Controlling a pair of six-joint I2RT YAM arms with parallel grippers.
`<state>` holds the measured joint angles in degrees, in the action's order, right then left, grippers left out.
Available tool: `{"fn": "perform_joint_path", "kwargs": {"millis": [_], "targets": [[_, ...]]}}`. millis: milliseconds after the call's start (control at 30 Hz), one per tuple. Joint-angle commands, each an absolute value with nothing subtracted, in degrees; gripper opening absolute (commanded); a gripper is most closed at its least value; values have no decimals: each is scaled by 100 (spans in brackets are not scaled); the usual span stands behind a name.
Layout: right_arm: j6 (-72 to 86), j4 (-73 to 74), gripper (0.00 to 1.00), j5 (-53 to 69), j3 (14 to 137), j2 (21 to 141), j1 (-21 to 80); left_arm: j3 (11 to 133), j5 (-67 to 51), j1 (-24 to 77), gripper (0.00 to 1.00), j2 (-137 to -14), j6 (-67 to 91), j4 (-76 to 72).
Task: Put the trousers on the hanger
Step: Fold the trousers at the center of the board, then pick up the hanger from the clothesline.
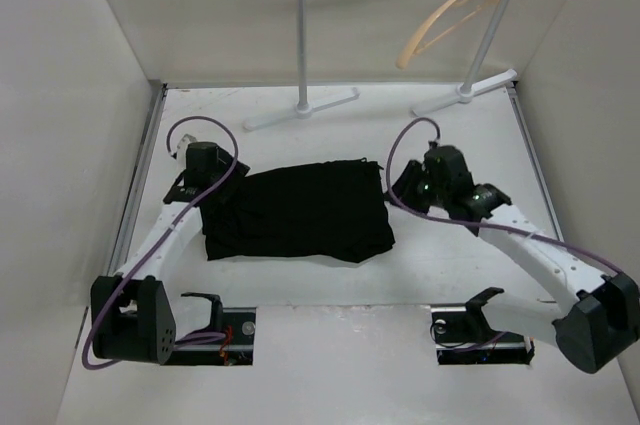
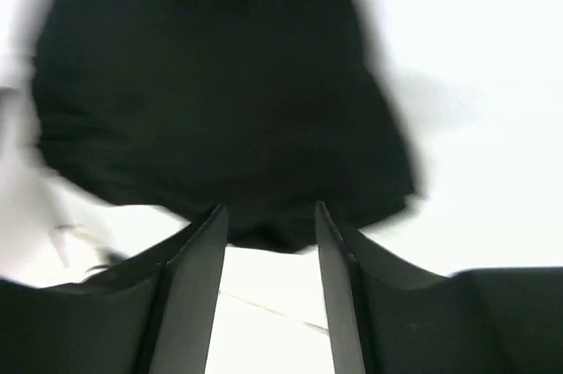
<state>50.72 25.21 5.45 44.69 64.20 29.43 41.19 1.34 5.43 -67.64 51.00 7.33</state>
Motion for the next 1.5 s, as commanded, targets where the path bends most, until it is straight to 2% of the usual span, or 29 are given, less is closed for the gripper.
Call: {"fn": "perform_joint_path", "kwargs": {"millis": [0, 67, 100, 167, 200, 300, 367, 433, 500, 600, 833, 967, 1100, 1233, 1467], "targets": [[4519, 2576, 38, 509, 5928, 6362, 2590, 4570, 132, 873, 53, -6557, 4931, 905], [4168, 2435, 17, 597, 6860, 6617, 2230, 4675, 193, 1233, 49, -6592, 4869, 949], [4079, 2391, 11, 659, 7221, 6749, 2080, 4719, 219, 1444, 45, -6618, 4843, 949], [3798, 2268, 6, 904, 8213, 7152, 1694, 4764, 281, 1813, 33, -6653, 4790, 949], [3727, 2181, 7, 940, 8627, 7381, 1500, 4772, 377, 2067, 22, -6653, 4773, 967], [3726, 2039, 24, 1063, 9630, 8066, 1069, 4781, 737, 2604, 13, -6618, 4729, 1081], [3744, 2004, 45, 1116, 10262, 8532, 875, 4764, 940, 2938, 14, -6583, 4720, 1160], [3770, 2109, 57, 1160, 10895, 9007, 743, 4711, 1045, 3176, 15, -6548, 4720, 1178], [3788, 2188, 63, 1213, 11414, 9455, 629, 4650, 1063, 3317, 18, -6522, 4746, 1178], [3858, 2434, 64, 1335, 12127, 10044, 497, 4606, 1028, 3379, 20, -6539, 4755, 1178], [3920, 2532, 55, 1784, 12805, 10678, 426, 4562, 844, 3002, 21, -6513, 4729, 1178], [3964, 2409, 40, 1898, 12736, 10740, 435, 4413, 844, 3010, 21, -6548, 4755, 1152], [4130, 2058, 31, 2038, 12604, 10766, 444, 4333, 853, 3028, 22, -6557, 4790, 1107], [4333, 1829, 15, 2215, 12542, 10784, 444, 4333, 844, 2984, 22, -6504, 4799, 1099], [4272, 1503, 10, 2461, 12525, 10381, 461, 4386, 826, 2922, 26, -6399, 4808, 1108]]}}
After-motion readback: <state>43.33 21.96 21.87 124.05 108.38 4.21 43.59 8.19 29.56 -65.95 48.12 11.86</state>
